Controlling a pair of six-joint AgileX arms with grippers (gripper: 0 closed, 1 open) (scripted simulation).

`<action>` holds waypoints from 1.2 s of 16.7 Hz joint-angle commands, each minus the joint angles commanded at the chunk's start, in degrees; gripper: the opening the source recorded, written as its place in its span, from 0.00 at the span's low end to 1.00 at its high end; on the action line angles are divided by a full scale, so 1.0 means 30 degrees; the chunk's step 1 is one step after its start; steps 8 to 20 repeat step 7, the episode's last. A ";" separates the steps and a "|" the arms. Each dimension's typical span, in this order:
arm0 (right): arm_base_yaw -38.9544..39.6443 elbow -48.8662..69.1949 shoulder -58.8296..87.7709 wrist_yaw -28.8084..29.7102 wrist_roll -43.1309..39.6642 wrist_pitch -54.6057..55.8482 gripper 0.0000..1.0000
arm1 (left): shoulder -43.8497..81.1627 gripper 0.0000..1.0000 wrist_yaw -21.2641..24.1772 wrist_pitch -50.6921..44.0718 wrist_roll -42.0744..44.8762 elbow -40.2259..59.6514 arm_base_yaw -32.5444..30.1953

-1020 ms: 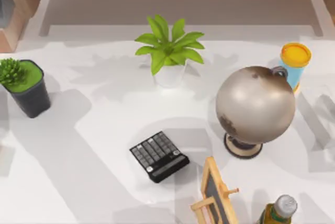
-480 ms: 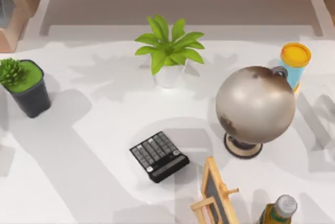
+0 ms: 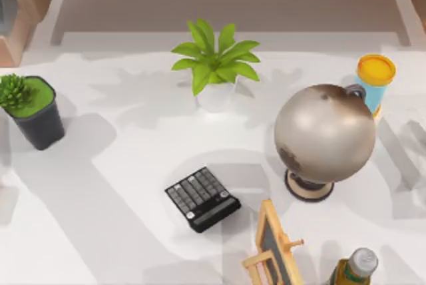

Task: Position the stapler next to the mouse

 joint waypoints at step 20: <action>0.0000 0.0000 0.0000 0.0000 0.0000 0.0000 1.00 | 0.0000 1.00 0.0000 0.0000 0.0000 0.0000 0.0000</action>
